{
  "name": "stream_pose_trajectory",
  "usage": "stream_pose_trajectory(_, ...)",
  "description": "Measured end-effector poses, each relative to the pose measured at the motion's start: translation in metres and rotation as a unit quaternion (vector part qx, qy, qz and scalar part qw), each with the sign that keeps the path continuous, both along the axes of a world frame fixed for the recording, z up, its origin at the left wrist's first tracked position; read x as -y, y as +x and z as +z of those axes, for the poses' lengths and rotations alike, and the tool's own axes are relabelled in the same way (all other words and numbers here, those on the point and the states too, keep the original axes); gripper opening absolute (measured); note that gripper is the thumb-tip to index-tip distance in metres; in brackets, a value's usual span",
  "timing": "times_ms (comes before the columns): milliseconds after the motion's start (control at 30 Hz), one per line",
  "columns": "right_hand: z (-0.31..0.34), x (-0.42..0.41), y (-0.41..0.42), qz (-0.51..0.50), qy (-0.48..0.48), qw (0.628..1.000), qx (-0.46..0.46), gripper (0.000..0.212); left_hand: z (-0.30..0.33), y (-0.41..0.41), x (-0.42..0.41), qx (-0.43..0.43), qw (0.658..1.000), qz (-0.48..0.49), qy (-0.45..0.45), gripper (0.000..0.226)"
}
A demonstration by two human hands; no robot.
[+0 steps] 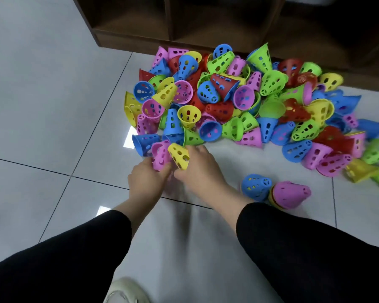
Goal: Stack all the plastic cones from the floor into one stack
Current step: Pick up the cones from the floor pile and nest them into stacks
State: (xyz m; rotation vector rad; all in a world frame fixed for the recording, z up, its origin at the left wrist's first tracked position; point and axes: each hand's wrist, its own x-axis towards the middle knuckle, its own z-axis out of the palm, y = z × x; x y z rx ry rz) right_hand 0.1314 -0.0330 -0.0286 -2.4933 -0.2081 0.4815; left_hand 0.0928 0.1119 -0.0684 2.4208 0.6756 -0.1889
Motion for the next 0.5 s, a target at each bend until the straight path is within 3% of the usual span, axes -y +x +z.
stream_pose_trajectory(100,0.038,0.059,0.0,-0.122,0.157,0.976,0.084,0.054,0.022,0.005,0.034,0.094,0.99,-0.013,-0.105,0.037)
stream_pose_trajectory(167,0.056,0.115,-0.004,-0.191,0.203,0.95,0.138,0.045,0.038,0.007,0.068,0.112,0.978,-0.031,-0.176,0.044)
stream_pose_trajectory(233,0.063,0.163,-0.01,-0.243,0.194,0.934,0.174,0.04,0.051,0.007,0.099,0.128,0.962,-0.058,-0.233,0.046)
stream_pose_trajectory(300,0.06,0.209,-0.023,-0.276,0.158,0.931,0.177,0.041,0.059,0.003,0.135,0.145,0.946,-0.089,-0.277,0.03)
stream_pose_trajectory(500,0.02,0.261,-0.058,-0.268,0.126,0.951,0.091,0.049,0.059,-0.013,0.204,0.148,0.91,-0.068,-0.38,0.033)
